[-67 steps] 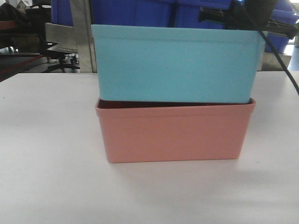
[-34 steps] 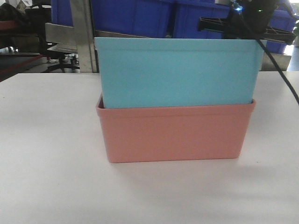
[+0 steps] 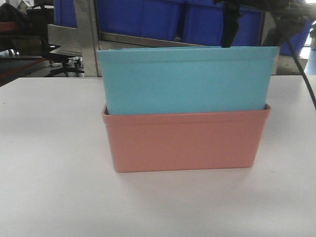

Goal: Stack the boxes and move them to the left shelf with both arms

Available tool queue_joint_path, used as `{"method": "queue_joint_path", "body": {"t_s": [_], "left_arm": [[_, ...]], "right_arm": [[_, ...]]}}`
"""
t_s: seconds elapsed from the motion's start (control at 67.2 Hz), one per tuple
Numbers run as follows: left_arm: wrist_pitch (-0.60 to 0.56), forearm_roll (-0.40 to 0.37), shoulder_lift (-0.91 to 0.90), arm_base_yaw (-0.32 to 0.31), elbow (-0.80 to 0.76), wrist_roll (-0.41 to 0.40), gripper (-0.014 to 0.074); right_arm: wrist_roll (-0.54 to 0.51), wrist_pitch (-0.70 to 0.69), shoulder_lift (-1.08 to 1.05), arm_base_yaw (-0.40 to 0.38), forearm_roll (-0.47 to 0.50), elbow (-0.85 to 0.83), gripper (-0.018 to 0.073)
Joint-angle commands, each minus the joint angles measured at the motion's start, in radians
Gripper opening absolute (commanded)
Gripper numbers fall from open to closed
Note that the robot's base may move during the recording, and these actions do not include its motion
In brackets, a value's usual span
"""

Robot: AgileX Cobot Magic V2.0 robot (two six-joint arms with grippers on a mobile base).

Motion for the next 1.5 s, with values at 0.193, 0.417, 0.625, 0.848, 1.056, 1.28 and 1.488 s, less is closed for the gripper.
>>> {"method": "queue_joint_path", "body": {"t_s": [0.193,0.417,0.625,0.848,1.056,1.28,1.488], "left_arm": [[-0.079,-0.008,-0.008,-0.007,-0.035,-0.001,-0.0001],[-0.046,-0.008,0.046,-0.007,-0.148,-0.001,0.0033],[0.059,-0.008,0.177,-0.007,-0.311,0.012,0.0400],[0.210,-0.059,0.387,-0.007,-0.510,0.012,0.0529],[0.400,-0.039,0.630,-0.005,-0.779,0.004,0.0529],[0.679,0.121,0.889,-0.005,-1.102,-0.091,0.0529],[0.766,0.146,1.067,0.014,-1.294,-0.120,0.0529]], "right_arm": [[-0.007,-0.017,-0.192,0.000,-0.052,-0.037,0.0593],[-0.007,0.025,-0.235,0.000,-0.052,-0.037,0.0593],[-0.056,0.021,-0.235,0.000,-0.052,-0.037,0.0593],[-0.077,0.015,-0.227,0.000,-0.051,-0.037,0.0593],[-0.122,0.024,-0.182,0.000,-0.029,-0.037,0.0593],[-0.138,0.011,-0.131,0.000,0.031,-0.037,0.0593],[-0.138,-0.015,-0.085,0.000,0.031,-0.038,0.0593]]}}
